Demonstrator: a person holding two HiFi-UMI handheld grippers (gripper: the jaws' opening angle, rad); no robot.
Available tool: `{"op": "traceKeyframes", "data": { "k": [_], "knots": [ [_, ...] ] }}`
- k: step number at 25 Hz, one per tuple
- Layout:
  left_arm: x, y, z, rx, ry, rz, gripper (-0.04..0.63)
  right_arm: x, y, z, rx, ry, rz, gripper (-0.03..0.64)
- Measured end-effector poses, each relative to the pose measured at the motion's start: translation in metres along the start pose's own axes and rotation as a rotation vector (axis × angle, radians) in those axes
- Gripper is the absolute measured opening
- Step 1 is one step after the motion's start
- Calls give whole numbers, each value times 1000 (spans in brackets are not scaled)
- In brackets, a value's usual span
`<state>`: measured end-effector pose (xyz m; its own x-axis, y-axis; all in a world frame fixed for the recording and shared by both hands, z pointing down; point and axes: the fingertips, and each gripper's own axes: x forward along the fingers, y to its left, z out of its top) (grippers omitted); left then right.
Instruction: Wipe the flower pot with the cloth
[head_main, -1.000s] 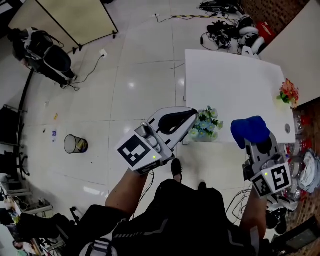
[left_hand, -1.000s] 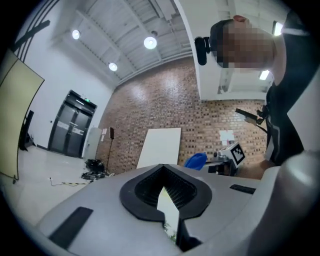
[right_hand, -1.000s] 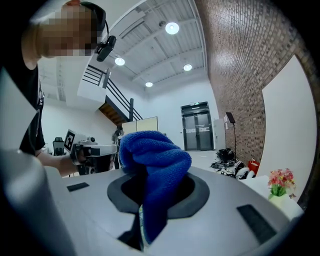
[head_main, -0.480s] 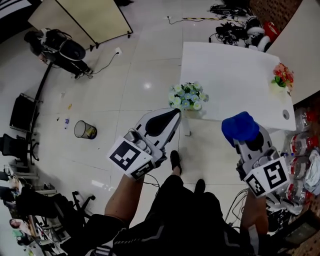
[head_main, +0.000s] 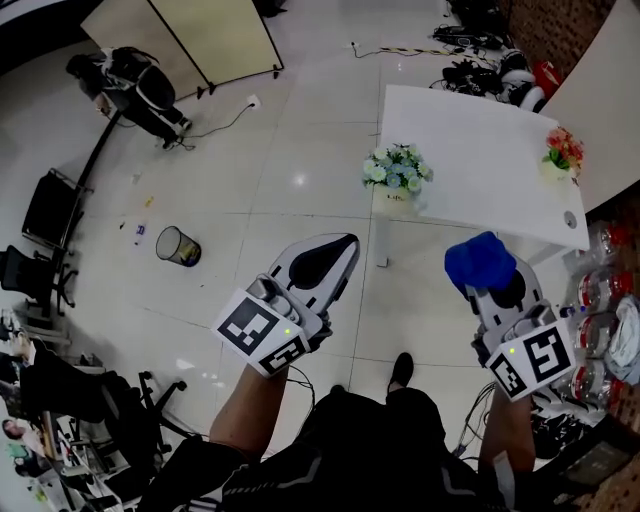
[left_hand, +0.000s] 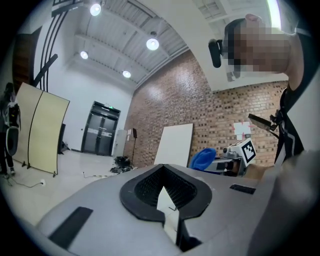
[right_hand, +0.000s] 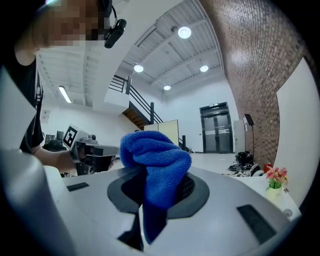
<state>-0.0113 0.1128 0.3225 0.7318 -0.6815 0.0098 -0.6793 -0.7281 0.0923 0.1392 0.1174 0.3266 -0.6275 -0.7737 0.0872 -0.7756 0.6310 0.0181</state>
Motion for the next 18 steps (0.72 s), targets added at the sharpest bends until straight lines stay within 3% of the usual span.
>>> {"op": "traceKeyframes", "data": {
  "k": [8,11,18],
  "knots": [
    [-104,-30,-1,34,-4,-46,3,-42,104,-3,42,8,-82,71],
    [-130,-39,2,12,-18,-41,3,-57,130,3,30,9,-97,71],
    [-157,-79,9,-6,-42,-15,3,-103,151,19,11,-26,-99,71]
  ]
}}
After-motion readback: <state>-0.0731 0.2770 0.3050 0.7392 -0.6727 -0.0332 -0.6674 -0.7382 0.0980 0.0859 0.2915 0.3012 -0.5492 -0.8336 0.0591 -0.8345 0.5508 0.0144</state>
